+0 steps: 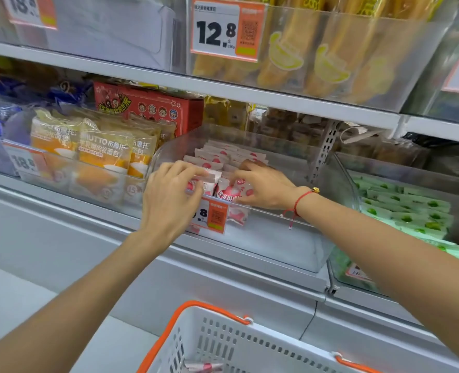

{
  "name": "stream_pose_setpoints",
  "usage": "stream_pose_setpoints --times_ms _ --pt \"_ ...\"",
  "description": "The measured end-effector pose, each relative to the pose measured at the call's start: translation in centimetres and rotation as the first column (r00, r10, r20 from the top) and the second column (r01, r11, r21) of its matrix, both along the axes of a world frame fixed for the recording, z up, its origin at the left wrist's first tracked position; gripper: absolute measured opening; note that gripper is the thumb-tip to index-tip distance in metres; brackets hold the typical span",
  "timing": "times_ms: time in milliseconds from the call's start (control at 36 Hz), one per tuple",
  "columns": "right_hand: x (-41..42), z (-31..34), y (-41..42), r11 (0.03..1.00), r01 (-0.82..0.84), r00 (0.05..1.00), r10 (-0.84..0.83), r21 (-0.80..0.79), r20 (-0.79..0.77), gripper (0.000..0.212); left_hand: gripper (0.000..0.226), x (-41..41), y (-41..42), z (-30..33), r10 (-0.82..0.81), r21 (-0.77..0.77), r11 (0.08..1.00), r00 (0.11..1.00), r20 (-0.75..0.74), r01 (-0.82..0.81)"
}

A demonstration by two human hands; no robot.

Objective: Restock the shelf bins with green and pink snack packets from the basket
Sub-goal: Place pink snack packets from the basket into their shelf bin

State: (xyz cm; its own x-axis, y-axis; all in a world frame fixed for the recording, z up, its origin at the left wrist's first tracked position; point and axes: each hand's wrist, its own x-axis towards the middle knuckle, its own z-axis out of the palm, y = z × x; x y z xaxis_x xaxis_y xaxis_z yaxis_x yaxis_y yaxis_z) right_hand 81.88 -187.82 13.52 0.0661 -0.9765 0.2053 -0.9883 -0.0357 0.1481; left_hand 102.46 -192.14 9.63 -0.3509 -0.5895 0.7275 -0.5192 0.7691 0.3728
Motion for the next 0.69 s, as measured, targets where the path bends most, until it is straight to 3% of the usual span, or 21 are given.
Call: stream_pose_setpoints --times_ms 83,167,306,389,556,695 --pt "0.1 0.4 1.3 1.000 0.007 0.997 -0.005 -0.023 0.074 0.041 0.016 0.2 1.4 -0.3 0.016 -0.056 0.998 1.000 -0.023 -0.017" --pt "0.8 0.4 3.3 0.990 0.006 0.981 0.022 -0.142 0.195 0.039 0.016 0.4 3.1 -0.5 0.036 -0.033 0.999 0.997 -0.071 -0.038" --pt "3.0 -1.0 8.3 0.899 0.037 0.917 0.143 -0.436 0.372 0.022 0.009 0.9 6.8 -2.3 0.083 0.121 0.991 0.974 -0.210 -0.058" --pt "4.4 -3.7 11.4 0.864 0.070 0.879 0.183 -0.498 0.441 0.015 0.007 1.3 9.0 -4.5 0.113 0.276 0.961 0.947 -0.302 -0.027" --pt "7.7 -11.7 15.7 0.892 0.042 0.869 0.190 -0.450 0.457 0.008 0.023 2.5 12.3 -10.8 0.152 0.484 0.875 0.961 -0.231 -0.022" --pt "10.8 -19.7 17.8 0.998 0.039 0.782 0.001 -0.051 0.624 0.017 0.024 4.4 14.1 -15.4 0.088 0.554 0.829 0.996 0.017 -0.082"
